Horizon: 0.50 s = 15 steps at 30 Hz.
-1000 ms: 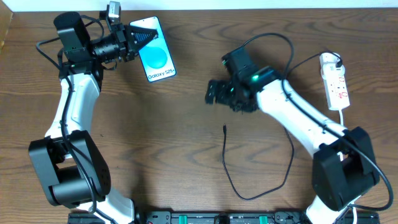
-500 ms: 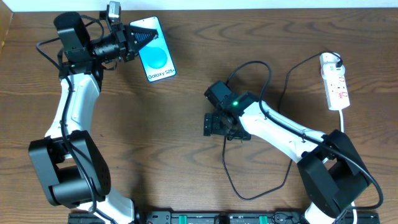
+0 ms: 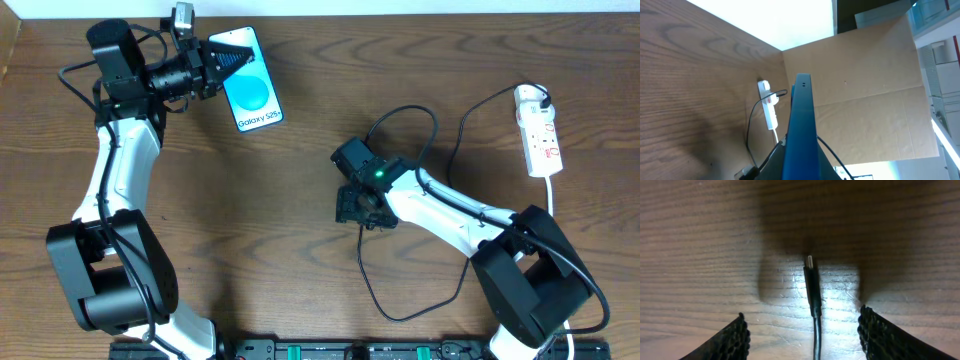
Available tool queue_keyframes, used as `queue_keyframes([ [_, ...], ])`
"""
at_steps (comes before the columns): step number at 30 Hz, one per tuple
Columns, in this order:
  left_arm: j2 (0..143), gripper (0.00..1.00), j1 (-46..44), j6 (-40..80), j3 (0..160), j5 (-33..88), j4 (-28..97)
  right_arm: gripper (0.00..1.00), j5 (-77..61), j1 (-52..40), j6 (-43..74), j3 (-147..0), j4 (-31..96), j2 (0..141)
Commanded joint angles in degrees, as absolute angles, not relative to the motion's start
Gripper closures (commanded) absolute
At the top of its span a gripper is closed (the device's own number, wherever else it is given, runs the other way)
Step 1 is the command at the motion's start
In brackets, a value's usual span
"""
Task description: Plug charger to phone and switch on socket
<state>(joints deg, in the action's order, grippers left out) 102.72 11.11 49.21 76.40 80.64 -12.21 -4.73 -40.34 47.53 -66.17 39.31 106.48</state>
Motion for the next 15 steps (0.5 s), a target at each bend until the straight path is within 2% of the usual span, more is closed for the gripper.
queue_keyframes([
  [1, 102.8, 0.93, 11.4, 48.5, 76.4, 81.4, -12.5, 0.34, -5.1, -40.0, 47.5, -65.7, 39.2, 107.9],
  [4, 102.8, 0.93, 11.4, 48.5, 76.3, 81.4, -12.4, 0.4, -5.8, -39.8, 47.5, -65.7, 39.2, 108.7],
  [10, 102.8, 0.93, 11.4, 48.5, 76.3, 81.4, -12.4, 0.67, -6.6, -39.3, 47.5, -65.7, 39.2, 109.0],
  [15, 102.8, 0.93, 11.4, 48.5, 76.3, 81.4, -12.5, 0.76, -6.6, -39.3, 47.5, -65.7, 39.2, 109.0],
])
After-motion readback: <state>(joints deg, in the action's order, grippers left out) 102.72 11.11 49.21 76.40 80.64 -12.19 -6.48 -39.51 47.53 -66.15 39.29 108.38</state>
